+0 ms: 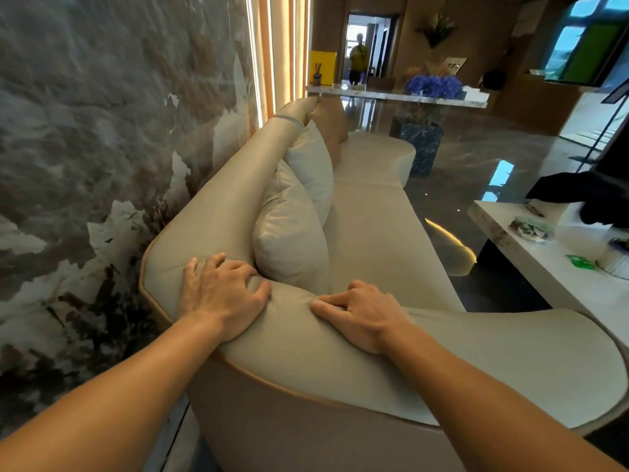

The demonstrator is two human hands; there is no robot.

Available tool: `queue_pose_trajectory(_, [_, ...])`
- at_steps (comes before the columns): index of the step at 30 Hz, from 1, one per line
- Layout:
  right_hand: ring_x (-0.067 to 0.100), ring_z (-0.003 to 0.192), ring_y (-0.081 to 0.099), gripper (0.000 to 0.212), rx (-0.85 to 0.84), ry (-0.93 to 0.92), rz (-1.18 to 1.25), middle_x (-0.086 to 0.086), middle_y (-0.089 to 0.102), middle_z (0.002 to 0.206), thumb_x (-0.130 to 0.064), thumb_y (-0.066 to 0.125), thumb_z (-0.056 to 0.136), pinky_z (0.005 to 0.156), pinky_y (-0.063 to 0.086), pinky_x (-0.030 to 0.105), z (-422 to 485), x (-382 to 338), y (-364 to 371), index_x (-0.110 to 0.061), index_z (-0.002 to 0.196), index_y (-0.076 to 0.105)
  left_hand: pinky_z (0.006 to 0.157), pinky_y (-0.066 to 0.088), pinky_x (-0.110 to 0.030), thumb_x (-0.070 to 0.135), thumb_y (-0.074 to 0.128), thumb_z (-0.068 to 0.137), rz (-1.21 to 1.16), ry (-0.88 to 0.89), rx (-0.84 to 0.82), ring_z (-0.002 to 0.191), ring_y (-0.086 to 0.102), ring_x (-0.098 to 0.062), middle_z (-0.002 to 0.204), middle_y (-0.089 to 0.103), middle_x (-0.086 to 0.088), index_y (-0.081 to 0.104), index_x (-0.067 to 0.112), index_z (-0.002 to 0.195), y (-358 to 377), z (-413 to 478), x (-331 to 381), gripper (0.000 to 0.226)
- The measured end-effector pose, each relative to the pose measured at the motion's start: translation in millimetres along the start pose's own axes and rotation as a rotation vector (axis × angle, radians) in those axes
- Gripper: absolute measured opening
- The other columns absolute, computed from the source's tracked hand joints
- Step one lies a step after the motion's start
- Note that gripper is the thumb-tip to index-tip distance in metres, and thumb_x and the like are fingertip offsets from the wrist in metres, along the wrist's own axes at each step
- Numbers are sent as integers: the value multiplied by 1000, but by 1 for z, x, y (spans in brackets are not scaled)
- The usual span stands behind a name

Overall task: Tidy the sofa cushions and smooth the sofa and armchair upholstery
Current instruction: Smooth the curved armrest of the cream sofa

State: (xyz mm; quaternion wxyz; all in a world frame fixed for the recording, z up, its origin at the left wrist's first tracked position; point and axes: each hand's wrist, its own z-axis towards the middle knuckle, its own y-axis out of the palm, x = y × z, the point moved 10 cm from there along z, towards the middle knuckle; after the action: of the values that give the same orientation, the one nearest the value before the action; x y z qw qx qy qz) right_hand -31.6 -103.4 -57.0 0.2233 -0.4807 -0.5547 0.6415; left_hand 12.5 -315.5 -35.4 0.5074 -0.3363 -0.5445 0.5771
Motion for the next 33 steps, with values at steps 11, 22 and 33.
queue_pose_trajectory(11, [36,129,38,62,151,274,-217,16,49,140,-59,12,92,106,22,57,-66,18,-12,-37,143,40,120,4,-54,64,14,88,29,-63,-125,150,17,-25,159,33,6,50,41,138,8,-9,-2,65])
queue_pose_trajectory(22, [29,149,3,68,-319,255,-159,6,3,165,-53,41,96,119,12,50,-183,4,1,-32,155,14,120,23,-45,56,35,98,82,-52,-672,150,19,-33,165,19,-6,23,26,156,-27,-132,32,67])
queue_pose_trajectory(33, [33,67,53,31,-511,692,128,20,63,104,-36,41,89,77,53,41,-549,13,-77,-10,72,47,85,53,-43,47,49,92,299,516,-1016,93,63,-33,110,65,-9,62,11,113,-166,-398,275,44])
